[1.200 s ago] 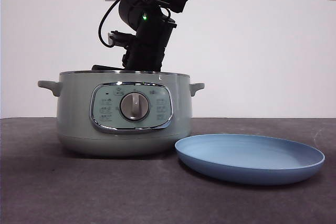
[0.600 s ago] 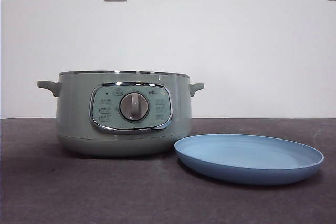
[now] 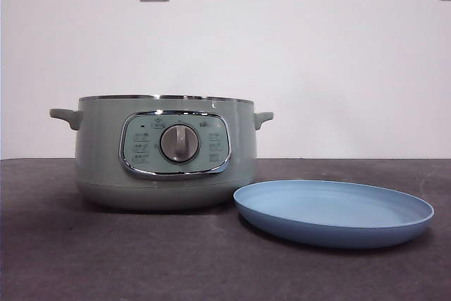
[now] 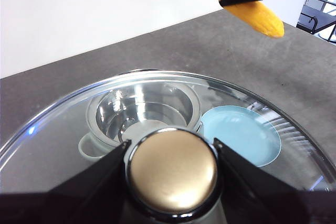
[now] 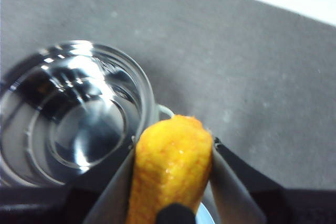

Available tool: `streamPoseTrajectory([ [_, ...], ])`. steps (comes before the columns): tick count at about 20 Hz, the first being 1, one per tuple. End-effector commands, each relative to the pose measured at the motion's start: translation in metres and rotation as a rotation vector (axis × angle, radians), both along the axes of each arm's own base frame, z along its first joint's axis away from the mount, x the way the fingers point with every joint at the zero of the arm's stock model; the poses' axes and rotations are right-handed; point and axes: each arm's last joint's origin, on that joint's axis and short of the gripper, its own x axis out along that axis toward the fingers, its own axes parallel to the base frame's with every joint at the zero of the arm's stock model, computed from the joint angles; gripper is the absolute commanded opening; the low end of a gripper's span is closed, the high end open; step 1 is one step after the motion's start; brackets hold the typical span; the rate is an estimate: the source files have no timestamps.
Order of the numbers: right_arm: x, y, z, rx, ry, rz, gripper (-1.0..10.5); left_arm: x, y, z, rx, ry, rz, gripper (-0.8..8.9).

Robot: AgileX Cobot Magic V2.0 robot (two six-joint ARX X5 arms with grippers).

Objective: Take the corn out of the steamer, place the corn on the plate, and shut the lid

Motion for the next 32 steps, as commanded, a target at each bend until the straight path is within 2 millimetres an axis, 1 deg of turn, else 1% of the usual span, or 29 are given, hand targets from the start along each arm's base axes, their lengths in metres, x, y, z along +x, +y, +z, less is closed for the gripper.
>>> streamPoseTrajectory([
  [1,0.000,-0.008,-0.015,-0.019,0.027,-0.014,-0.1,-0.004,0.002,0.008,-0.027,-0.066,-0.003,-0.08],
  [3,0.002,-0.016,-0.036,0.008,0.062,-0.011,-0.1,-0.004,0.002,0.008,-0.027,-0.066,-0.003,-0.08],
  [6,0.003,-0.023,-0.081,0.052,0.111,-0.026,-0.1,-0.004,0.002,0.008,-0.027,-0.065,-0.003,-0.08],
  [9,0.003,-0.024,-0.135,0.065,0.183,-0.025,-0.1,-0.004,0.002,0.008,-0.027,-0.065,-0.003,-0.08],
  [11,0.002,-0.023,-0.167,0.121,0.210,-0.020,-0.1,-0.004,0.002,0.008,-0.027,-0.065,-0.003,-0.08],
  [13,-0.001,-0.024,-0.195,0.158,0.228,-0.036,-0.1,-0.004,0.002,0.008,-0.027,-0.065,-0.003,-0.08],
  [16,-0.006,-0.027,-0.229,0.147,0.255,-0.045,-0.1,-0.004,0.001,0.008,-0.031,-0.065,-0.002,-0.08],
  [19,-0.007,-0.027,-0.251,0.149,0.247,-0.050,-0.1,-0.004,0.001,0.009,-0.034,-0.073,-0.002,-0.08],
  [24,0.002,-0.025,-0.274,0.113,0.251,-0.091,-0.1,-0.004,0.001,0.009,-0.038,-0.071,0.000,-0.08],
  [26,0.004,-0.024,-0.282,0.103,0.267,-0.095,-0.1,-0.004,0.001,0.009,-0.040,-0.070,0.001,-0.08],
  [29,0.003,-0.023,-0.283,0.099,0.276,-0.094,-0.1,-0.003,0.001,0.009,-0.044,-0.073,0.001,-0.08],
  [31,0.002,-0.024,-0.284,0.097,0.294,-0.102,0.5,-0.003,0.001,0.011,-0.058,-0.091,0.002,-0.08],
  [32,0.001,-0.025,-0.285,0.090,0.308,-0.104,1.3,-0.001,0.000,0.013,-0.072,-0.095,0.005,-0.08],
])
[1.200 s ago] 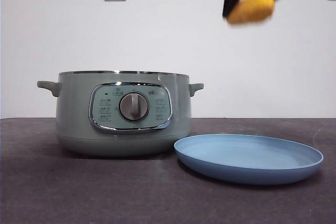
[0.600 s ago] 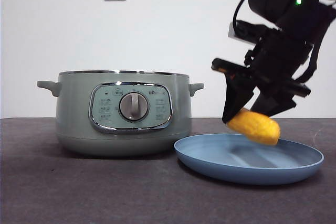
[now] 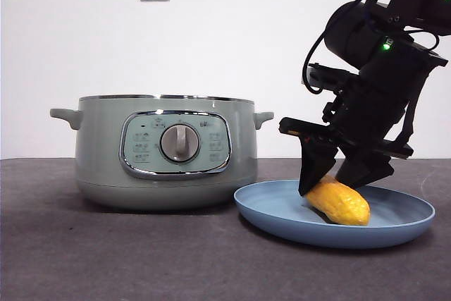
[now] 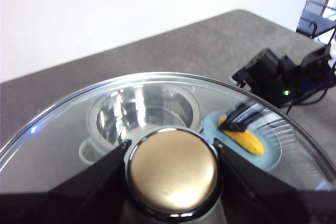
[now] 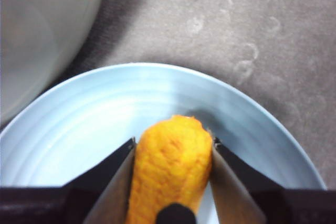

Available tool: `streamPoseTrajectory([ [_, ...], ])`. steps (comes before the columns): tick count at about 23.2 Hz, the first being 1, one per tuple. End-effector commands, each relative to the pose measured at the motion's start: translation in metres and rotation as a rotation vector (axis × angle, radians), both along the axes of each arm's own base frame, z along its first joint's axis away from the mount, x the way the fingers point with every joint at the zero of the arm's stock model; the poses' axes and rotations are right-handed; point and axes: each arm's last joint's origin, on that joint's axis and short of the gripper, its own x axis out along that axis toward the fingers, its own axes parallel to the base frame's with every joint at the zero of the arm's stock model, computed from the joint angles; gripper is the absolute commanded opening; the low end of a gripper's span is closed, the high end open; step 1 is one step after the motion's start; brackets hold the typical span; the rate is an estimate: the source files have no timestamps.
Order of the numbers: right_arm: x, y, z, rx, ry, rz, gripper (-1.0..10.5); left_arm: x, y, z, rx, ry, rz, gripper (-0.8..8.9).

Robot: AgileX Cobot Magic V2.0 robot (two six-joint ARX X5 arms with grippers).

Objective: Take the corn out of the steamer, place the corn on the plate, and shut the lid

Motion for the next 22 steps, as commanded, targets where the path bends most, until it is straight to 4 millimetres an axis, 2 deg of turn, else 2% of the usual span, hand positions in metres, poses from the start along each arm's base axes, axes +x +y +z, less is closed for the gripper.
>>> streamPoseTrajectory([
  [1,-0.004,-0.002,-0.007,-0.018,0.052,-0.014,2.4,0.000,0.000,0.011,-0.058,-0.075,-0.001,-0.08],
  [3,-0.005,-0.002,-0.008,-0.021,0.066,-0.015,5.0,0.009,-0.004,0.012,-0.057,-0.068,-0.002,-0.08],
  [4,-0.005,-0.002,-0.007,-0.020,0.066,-0.016,5.6,0.015,-0.007,0.012,-0.057,-0.063,-0.003,-0.08],
  [7,-0.008,-0.003,0.006,0.001,0.033,-0.023,5.7,0.037,-0.017,0.013,-0.056,-0.041,-0.027,-0.08],
  [9,-0.013,-0.006,0.026,0.023,-0.013,-0.023,5.7,0.052,-0.024,0.014,-0.067,-0.042,-0.047,-0.08],
  [11,-0.025,-0.011,0.055,0.054,-0.079,-0.022,5.7,0.073,-0.033,0.014,-0.066,-0.041,-0.048,-0.08],
  [14,-0.054,-0.025,0.103,0.106,-0.193,-0.019,5.7,0.109,-0.048,0.008,-0.055,-0.020,-0.049,-0.08],
  [17,-0.093,-0.043,0.148,0.171,-0.331,-0.017,5.7,0.150,-0.067,-0.004,-0.012,-0.024,-0.068,-0.08],
  [22,-0.133,-0.061,0.182,0.244,-0.489,-0.019,5.7,0.191,-0.087,-0.025,0.023,0.000,-0.086,-0.08],
])
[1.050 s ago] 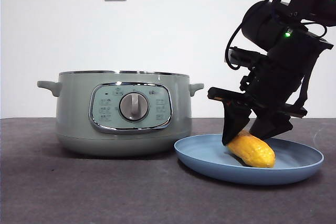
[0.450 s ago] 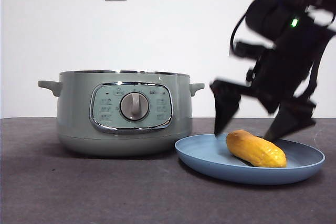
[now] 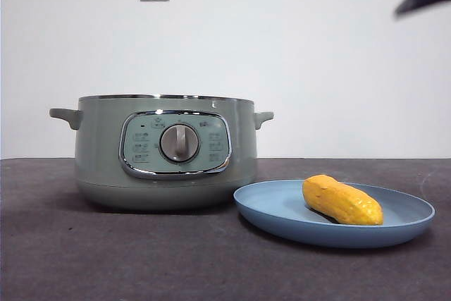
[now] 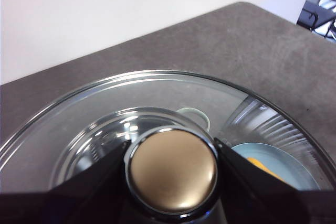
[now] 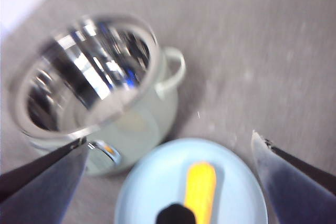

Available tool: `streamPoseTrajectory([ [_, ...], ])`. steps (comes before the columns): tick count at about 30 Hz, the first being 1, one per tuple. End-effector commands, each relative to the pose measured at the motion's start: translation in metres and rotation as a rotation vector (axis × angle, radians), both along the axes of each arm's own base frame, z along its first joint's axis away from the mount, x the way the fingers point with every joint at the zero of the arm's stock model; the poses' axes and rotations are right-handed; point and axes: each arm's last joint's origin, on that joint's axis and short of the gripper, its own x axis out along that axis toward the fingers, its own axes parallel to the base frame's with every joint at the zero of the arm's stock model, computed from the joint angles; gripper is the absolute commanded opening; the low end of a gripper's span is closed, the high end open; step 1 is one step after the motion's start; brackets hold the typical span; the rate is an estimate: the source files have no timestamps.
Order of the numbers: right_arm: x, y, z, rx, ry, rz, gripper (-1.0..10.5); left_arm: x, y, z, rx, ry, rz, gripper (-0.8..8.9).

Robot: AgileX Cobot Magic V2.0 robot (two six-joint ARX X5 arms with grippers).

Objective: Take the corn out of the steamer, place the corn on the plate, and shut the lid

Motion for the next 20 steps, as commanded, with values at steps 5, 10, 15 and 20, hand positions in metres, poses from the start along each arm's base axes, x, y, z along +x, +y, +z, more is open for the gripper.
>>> streamPoseTrajectory([
  [5,-0.049,-0.023,0.033,0.082,-0.192,-0.036,5.7,0.048,-0.023,-0.024,0.046,-0.037,-0.036,-0.08],
  [10,-0.067,-0.033,0.045,0.085,-0.227,-0.071,5.7,0.076,-0.035,-0.048,0.058,-0.016,-0.038,-0.08],
  [15,-0.072,-0.036,0.048,0.073,-0.232,-0.075,5.7,0.097,-0.044,-0.065,0.051,-0.022,-0.036,-0.08],
  [20,-0.071,-0.035,0.048,0.068,-0.229,-0.074,5.7,0.111,-0.049,-0.086,0.075,0.029,-0.031,-0.08],
])
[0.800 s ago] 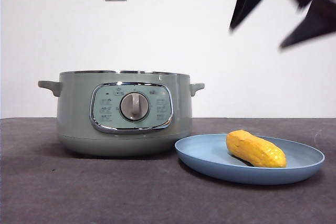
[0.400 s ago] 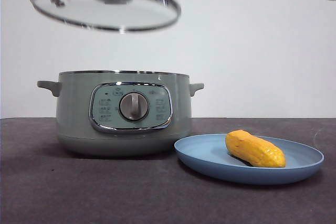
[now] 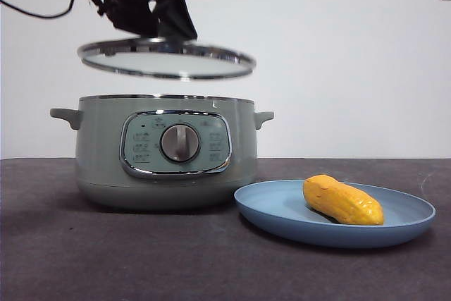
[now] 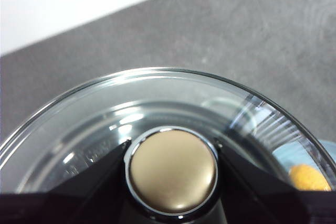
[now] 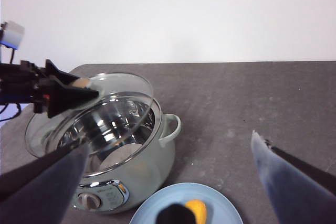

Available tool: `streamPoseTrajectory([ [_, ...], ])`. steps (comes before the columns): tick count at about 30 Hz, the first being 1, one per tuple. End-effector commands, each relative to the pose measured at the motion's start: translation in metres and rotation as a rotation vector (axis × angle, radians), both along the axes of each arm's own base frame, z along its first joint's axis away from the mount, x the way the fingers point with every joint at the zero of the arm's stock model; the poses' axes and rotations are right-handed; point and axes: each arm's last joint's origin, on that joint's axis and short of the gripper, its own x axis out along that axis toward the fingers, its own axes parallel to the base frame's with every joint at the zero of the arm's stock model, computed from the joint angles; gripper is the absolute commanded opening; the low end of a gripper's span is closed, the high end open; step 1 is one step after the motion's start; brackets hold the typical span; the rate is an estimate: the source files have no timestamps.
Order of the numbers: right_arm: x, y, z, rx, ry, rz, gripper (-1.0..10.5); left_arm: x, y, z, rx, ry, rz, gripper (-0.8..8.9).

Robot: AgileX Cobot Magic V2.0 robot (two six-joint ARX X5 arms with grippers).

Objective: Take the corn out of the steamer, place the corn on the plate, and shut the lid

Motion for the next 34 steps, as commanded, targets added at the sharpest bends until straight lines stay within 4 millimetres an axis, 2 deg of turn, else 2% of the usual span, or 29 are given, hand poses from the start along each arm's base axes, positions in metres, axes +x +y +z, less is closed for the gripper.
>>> streamPoseTrajectory([
  [1,0.001,0.001,0.001,-0.009,-0.010,0.000,5.7,0.008,-0.002,-0.001,-0.003,-0.028,-0.004,-0.08],
  [7,0.001,0.001,0.001,-0.013,-0.010,0.000,5.7,0.015,-0.002,-0.013,0.009,0.000,0.003,-0.08],
  [17,0.002,0.001,0.001,-0.013,-0.008,0.001,5.7,0.017,-0.003,-0.017,0.016,0.014,0.002,-0.08],
  [23,0.002,0.001,0.001,-0.013,-0.008,0.002,5.7,0.022,-0.005,-0.030,0.033,0.056,0.001,-0.08],
  [34,0.002,0.001,0.001,-0.013,-0.008,0.002,5.7,0.022,-0.003,-0.034,0.048,0.081,0.006,-0.08],
])
